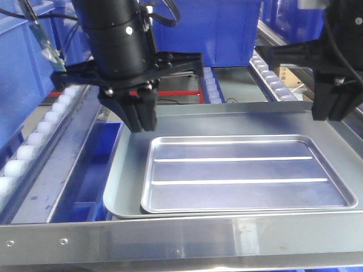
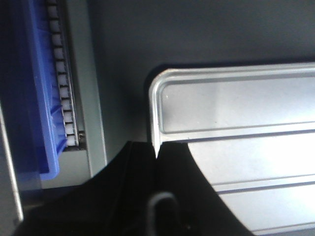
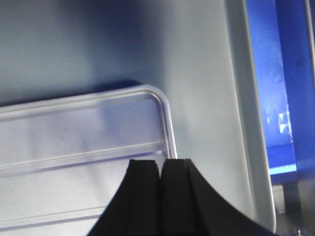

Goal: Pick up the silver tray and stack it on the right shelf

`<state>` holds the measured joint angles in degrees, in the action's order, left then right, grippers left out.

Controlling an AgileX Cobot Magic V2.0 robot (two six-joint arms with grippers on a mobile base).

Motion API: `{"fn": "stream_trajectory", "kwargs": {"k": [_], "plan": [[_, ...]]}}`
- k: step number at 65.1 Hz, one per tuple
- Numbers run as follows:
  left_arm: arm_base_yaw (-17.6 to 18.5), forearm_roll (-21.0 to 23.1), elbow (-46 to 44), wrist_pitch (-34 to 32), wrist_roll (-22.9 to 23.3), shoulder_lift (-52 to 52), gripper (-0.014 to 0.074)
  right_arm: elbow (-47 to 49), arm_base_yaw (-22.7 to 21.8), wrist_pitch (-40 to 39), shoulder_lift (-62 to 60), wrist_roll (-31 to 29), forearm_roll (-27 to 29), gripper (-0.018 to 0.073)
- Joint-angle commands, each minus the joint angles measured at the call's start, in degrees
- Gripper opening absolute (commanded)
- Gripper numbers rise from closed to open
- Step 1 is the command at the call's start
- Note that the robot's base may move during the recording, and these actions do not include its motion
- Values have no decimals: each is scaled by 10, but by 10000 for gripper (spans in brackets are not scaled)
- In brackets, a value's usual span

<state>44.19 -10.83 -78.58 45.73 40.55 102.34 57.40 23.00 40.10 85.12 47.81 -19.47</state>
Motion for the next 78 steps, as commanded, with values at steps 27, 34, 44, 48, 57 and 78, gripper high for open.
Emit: {"fn": "stream_trajectory", "kwargs": {"k": [27,34,44,48,57,78], "plan": [[152,-266,77,-23,161,-236,-92,-115,23,-143,-304,-95,-18,50],[181,-310,125,-26,207,-290,-92,-169,47,-184,-394,-116,-18,50],[189,-365,206,-101,243,-373,-87,-222,72,-196,-497,-116,-18,50],[188,-386,246,-170,243,-410,-87,-237,75,-197,-526,-116,-18,50],[188,-443,340,-348,243,-474,-77,-249,75,-207,-544,-116,-18,50],[188,-517,468,-528,243,-581,-80,-249,75,-330,-544,-117,-18,50]]}}
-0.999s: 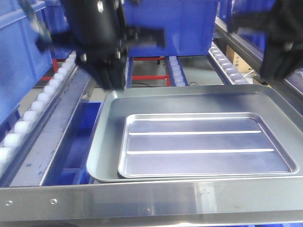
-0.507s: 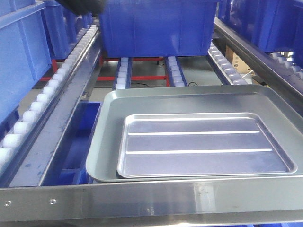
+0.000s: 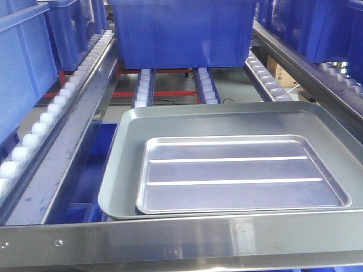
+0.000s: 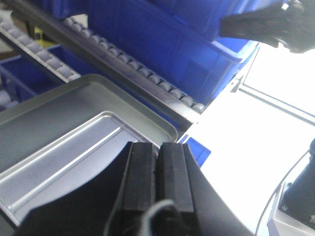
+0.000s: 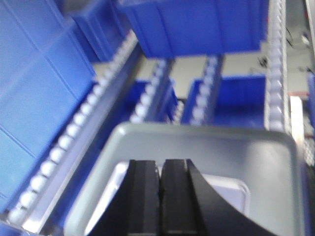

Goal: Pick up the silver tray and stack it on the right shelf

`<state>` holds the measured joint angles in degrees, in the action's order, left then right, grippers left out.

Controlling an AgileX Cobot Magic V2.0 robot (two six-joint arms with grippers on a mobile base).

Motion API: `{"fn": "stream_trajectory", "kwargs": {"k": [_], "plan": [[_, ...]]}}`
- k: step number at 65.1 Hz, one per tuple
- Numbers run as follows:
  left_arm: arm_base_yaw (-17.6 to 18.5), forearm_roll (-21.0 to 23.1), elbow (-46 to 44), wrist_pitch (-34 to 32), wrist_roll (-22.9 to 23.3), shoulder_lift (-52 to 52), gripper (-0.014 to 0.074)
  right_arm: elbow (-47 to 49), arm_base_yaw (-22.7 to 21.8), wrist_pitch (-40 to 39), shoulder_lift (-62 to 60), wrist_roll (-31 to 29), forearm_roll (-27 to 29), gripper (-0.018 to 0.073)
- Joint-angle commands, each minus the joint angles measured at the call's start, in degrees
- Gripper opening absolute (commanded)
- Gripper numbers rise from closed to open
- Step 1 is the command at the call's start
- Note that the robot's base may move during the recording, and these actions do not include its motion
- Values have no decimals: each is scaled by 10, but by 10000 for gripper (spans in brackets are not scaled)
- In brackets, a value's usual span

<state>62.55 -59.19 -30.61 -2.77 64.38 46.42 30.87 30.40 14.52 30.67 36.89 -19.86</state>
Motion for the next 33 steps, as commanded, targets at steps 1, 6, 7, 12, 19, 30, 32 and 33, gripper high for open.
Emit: {"fn": "stream_trajectory", "kwargs": {"k": [1,6,7,12,19,30,32,33], "plan": [[4,-42,-12,-43,5,-24,-80,16,1,-76,1,-7,-14,50],[4,-53,-12,-51,5,-31,-80,16,1,-78,1,-7,-14,50],[4,-53,-12,-53,5,-31,-80,16,1,-78,1,-7,-14,50],[4,-53,-12,-53,5,-31,-80,16,1,-78,1,-7,-14,50],[4,-53,-12,-54,5,-29,-80,16,1,-78,1,-7,-14,50],[4,-53,-12,-54,5,-29,-80,16,1,-78,1,-7,-14,50],[4,-53,-12,-54,5,-29,-80,16,1,-78,1,-7,-14,50],[4,-53,-12,-54,5,-29,-80,16,1,-78,1,-7,-14,50]]}}
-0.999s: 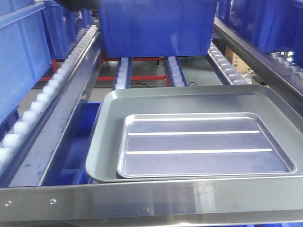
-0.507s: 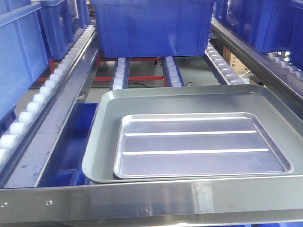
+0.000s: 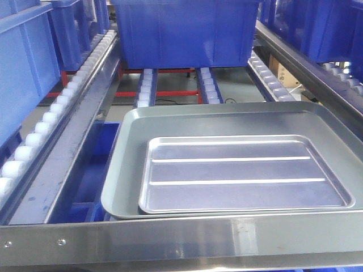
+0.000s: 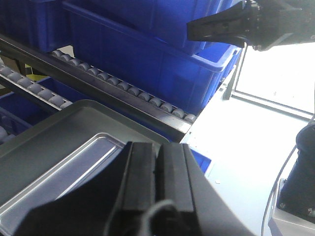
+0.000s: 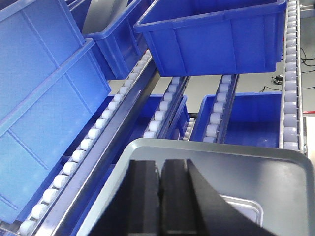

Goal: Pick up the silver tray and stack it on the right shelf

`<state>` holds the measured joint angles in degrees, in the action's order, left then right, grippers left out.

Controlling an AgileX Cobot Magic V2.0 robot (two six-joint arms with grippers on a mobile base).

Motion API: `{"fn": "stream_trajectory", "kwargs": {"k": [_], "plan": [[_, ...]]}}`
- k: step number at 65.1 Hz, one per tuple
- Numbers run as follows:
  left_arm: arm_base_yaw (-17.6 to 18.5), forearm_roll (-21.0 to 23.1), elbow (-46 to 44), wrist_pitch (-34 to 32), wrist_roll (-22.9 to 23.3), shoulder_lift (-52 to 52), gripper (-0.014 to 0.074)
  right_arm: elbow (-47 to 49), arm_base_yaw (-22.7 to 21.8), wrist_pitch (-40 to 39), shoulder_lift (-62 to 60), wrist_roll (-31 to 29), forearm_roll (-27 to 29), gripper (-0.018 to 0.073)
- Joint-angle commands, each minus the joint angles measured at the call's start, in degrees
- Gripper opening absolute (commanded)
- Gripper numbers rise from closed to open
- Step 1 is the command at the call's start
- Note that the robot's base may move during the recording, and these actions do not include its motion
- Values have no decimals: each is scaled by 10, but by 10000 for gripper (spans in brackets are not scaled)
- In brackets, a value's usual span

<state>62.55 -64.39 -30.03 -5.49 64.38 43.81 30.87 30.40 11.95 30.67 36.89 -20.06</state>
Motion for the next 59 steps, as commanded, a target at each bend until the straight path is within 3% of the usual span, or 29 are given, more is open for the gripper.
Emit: {"fn": "stream_trajectory", "kwargs": {"k": [1,13,19,24,29,36,43,52,59], "plan": [[4,-1,-17,-27,5,-3,-80,16,1,-52,1,-7,-12,50],[4,-1,-17,-27,5,-3,-80,15,1,-51,-1,-7,-7,50],[4,-1,-17,-27,5,-3,-80,3,-8,-50,-25,-7,61,50],[4,-1,-17,-27,5,-3,-80,-27,-35,-52,-62,-7,102,50],[4,-1,-17,-27,5,-3,-80,-71,-79,-52,-104,-7,113,50],[4,-1,-17,-27,5,-3,-80,-145,-149,-52,-171,-7,172,50],[4,-1,-17,-27,5,-3,-80,-202,-186,-51,-249,-7,172,50],[4,-1,-17,-27,5,-3,-80,-224,-188,-51,-325,-7,170,50],[4,-1,-17,-27,5,-3,-80,-224,-188,-53,-319,-7,170,50]]}}
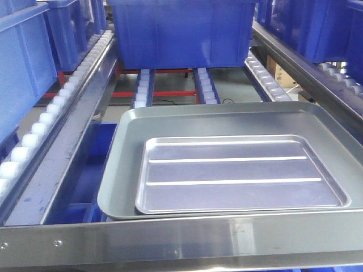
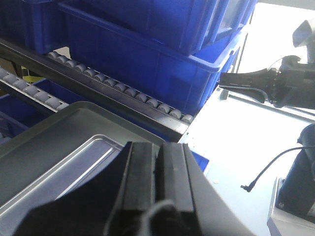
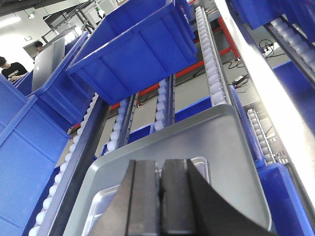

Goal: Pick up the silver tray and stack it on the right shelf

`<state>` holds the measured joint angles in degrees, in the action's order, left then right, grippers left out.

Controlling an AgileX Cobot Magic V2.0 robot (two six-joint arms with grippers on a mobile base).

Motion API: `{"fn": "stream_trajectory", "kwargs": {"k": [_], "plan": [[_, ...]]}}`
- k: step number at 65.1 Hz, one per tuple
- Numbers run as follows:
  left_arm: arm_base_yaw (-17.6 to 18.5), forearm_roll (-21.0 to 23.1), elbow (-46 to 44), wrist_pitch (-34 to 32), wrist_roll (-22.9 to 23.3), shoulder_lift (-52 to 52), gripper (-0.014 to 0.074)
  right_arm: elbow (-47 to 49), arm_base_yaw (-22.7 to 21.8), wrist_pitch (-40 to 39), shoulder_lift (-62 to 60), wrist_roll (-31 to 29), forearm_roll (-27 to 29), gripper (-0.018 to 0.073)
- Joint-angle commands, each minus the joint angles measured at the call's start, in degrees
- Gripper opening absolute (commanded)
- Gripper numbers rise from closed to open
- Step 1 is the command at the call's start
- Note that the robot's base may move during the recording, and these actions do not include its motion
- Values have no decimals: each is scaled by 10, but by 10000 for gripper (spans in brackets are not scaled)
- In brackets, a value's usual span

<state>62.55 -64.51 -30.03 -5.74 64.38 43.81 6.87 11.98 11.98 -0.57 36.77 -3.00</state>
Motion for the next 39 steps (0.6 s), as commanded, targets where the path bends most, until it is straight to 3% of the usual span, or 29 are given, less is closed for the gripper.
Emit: {"fn": "stream_trajectory", "kwargs": {"k": [1,34,36,39], "plan": [[4,0,-17,-24,5,-3,-80,16,-4,-53,-6,-6,0,50],[-7,2,-17,-15,4,4,-80,16,-4,-53,-6,-6,0,50],[-10,16,-17,-14,-11,-1,-80,16,-4,-53,-6,-6,0,50],[-14,70,-17,-11,-84,-10,-80,16,-4,-53,-6,-6,0,50]]}}
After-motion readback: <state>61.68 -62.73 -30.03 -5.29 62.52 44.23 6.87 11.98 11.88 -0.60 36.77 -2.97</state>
